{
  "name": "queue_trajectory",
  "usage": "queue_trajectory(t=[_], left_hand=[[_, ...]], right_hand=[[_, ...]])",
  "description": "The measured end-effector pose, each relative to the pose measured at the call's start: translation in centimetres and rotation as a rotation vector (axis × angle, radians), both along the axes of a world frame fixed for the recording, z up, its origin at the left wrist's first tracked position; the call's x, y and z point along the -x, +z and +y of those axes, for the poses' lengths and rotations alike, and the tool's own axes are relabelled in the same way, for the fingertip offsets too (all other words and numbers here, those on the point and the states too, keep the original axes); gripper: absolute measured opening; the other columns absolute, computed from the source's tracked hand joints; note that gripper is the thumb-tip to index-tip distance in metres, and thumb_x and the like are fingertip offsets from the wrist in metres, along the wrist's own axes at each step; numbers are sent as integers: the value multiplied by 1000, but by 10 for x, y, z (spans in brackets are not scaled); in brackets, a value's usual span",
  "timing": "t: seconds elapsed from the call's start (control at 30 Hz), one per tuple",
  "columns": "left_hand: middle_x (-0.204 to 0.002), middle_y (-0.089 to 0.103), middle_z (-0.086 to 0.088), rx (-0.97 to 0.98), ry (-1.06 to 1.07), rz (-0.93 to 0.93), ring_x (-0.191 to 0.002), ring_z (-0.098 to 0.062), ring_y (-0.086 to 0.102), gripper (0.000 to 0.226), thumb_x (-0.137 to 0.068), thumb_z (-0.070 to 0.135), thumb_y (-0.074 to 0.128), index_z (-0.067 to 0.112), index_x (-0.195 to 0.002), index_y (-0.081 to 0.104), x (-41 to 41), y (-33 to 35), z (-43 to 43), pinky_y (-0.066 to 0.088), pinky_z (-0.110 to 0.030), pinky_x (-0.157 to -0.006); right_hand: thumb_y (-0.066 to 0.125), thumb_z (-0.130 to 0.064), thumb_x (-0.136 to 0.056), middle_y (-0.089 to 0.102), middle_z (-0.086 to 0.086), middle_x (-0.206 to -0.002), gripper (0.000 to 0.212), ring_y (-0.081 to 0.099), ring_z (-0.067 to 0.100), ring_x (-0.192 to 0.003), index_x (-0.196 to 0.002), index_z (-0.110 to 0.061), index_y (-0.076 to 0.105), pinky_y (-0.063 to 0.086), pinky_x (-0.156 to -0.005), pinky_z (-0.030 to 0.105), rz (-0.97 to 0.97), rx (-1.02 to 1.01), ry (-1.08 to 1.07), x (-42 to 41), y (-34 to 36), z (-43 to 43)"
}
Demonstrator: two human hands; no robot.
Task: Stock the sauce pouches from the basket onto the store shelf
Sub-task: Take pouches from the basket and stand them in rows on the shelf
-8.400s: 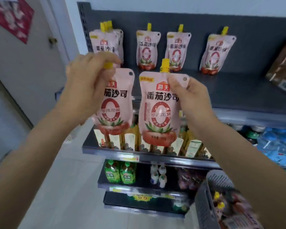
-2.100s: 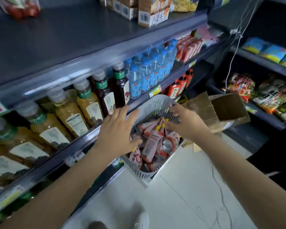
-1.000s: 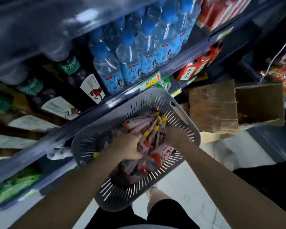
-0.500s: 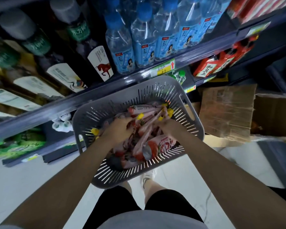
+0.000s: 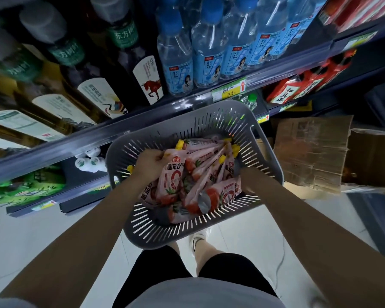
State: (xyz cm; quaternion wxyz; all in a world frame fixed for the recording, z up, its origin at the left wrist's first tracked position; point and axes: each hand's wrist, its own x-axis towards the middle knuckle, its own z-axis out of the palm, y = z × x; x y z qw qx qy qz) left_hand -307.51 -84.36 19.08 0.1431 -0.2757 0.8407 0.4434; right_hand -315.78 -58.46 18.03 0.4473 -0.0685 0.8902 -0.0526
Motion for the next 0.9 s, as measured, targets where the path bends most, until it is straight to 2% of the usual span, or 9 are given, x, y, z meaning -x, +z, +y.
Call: queue_trajectory(t=[0.17, 0.23, 0.37, 0.47, 0.6, 0.63, 0.73, 0.83, 0.9], left_hand=[[-58, 51, -18, -11, 21, 20, -56, -21, 48, 39, -90, 20, 62, 0, -58, 54, -3, 4, -2, 36, -29, -58], [-53, 48, -11, 18, -12, 35, -52, -17, 44, 41, -89, 18, 63, 7, -52, 50, -5, 5, -5, 34, -27, -53], [-51, 42, -2, 145, -151, 61, -52, -16, 41, 40, -89, 20, 62, 13, -53, 47, -8, 9, -13, 27, -29, -50], [-52, 44, -4, 242, -261, 55, -53, -19, 43, 43, -93, 26, 55, 12, -54, 46, -9, 9, -16, 27, -29, -48], [-71, 58, -15, 311, -217, 58, -72, -32, 58, 24, -94, 18, 53, 5, -75, 56, -11, 5, -14, 29, -30, -56], [-84, 64, -19, 323, -202, 52, -82, -34, 60, 12, -93, 12, 54, 2, -92, 60, -11, 5, -13, 35, -29, -62], [-114, 61, -22, 330, -229, -32, -104, -35, 58, 56, -83, -4, 56, 6, -135, 41, -6, 5, -9, 43, -33, -80], [-125, 52, -22, 425, -324, -129, -115, -34, 51, 58, -79, -6, 56, 2, -134, 40, 4, 4, -1, 42, -35, -92], [-125, 48, -21, 483, -397, -199, -116, -34, 50, 47, -80, -1, 57, 0, -126, 48, 10, 4, 8, 43, -36, -94]], right_hand=[[50, -10, -93, 61, 19, -120, 27, 57, 32, -115, -118, -2, 59, 43, -82, 31, 28, 14, 115, 11, 10, -1], [63, -10, -85, 64, 15, -102, 9, 60, 27, -101, -94, -12, 63, 40, -73, 27, 9, 79, 171, 16, 22, -1], [73, -18, -81, 53, -5, -73, 25, 54, 15, -75, -65, -20, 54, 36, -59, 24, 18, 370, 150, 25, 54, -9], [74, -25, -81, 56, -4, -75, 18, 53, 11, -72, -76, -11, 63, 38, -62, 25, 29, 628, 57, 20, 69, -34], [74, -24, -81, 52, 1, -99, 17, 50, 13, -95, -85, -8, 70, 38, -88, 26, 213, 747, 63, -10, 54, -70], [74, -26, -80, 52, 2, -104, 19, 50, 14, -99, -88, -9, 71, 38, -91, 26, 252, 749, 34, -15, 48, -75], [79, -28, -75, 51, 8, -117, 37, 51, 18, -101, -106, -13, 65, 40, -86, 23, 352, 711, -85, -22, 36, -82], [86, -28, -66, 48, 9, -125, 68, 47, 24, -114, -124, -13, 53, 34, -84, 23, 370, 589, -191, -17, 29, -81], [86, -32, -66, 57, 10, -114, 58, 54, 24, -110, -112, -9, 59, 42, -79, 26, 359, 465, -155, -10, 29, -82]])
